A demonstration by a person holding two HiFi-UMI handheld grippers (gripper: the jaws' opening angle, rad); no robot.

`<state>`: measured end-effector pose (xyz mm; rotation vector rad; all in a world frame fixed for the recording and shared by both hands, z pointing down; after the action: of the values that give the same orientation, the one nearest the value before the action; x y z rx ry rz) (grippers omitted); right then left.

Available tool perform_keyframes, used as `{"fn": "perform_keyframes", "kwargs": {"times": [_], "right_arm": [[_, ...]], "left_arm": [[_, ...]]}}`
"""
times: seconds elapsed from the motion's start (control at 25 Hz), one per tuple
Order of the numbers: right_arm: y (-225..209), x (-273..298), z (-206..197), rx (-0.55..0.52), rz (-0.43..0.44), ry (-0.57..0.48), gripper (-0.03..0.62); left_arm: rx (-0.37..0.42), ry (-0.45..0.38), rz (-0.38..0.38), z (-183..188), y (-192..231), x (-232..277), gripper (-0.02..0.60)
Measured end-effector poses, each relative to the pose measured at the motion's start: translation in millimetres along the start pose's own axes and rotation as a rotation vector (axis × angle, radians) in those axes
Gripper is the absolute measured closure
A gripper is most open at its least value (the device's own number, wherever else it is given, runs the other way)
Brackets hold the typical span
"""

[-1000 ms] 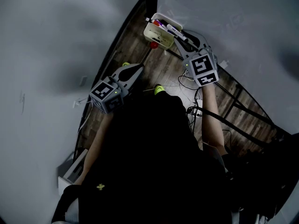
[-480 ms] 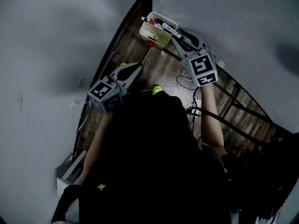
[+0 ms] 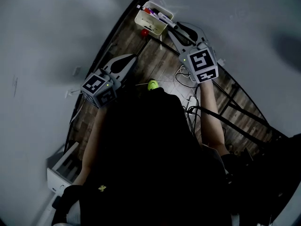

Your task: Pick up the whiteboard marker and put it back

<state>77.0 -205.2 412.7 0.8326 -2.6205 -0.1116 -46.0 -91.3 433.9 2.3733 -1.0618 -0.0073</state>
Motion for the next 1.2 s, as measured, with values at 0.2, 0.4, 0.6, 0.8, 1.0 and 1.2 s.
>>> {"fn": "perform_keyframes", "kwargs": {"times": [0.2, 0.4, 0.6, 0.8, 1.0, 1.2], "right_arm": [[7.5, -4.0, 1.2, 0.012, 0.001, -0.009, 0.470], [13.9, -10.9, 0.9, 0.024, -0.020, -0.003, 0.470], [27.2, -23.0, -1.7, 0.058, -0.055, 0.015, 0.470], [52.6, -35.5, -4.7, 0.084, -0.082, 0.043, 0.470], [74.1, -41.6, -5.0, 0.109, -0.083, 0.055, 0.470], [93.7, -48.1, -1.2, 0.113, -0.080, 0.077, 0.470]], "left_arm": [[-0.004, -0.006, 0.013, 3.1, -2.4, -9.9, 0.561], [-0.017, -0.006, 0.003, 0.7, -3.6, -16.7, 0.561], [-0.020, 0.005, -0.033, -8.2, -5.8, -28.1, 0.561], [-0.024, 0.011, -0.074, -12.2, -10.7, -41.5, 0.561], [-0.016, 0.010, -0.104, -13.6, -12.4, -53.3, 0.561], [-0.027, 0.028, -0.153, -16.7, -22.3, -63.7, 0.561]]}}
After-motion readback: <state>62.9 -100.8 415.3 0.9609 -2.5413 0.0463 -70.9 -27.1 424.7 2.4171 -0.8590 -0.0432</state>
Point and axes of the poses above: the fingertips, and each gripper's own axes: x forward along the fingers, y to its left, z out of its top, the point moved 2 cm from there along -x, backward along the fingers, and after that the axes turned 1 degree about -y, right-handed, at the moved point
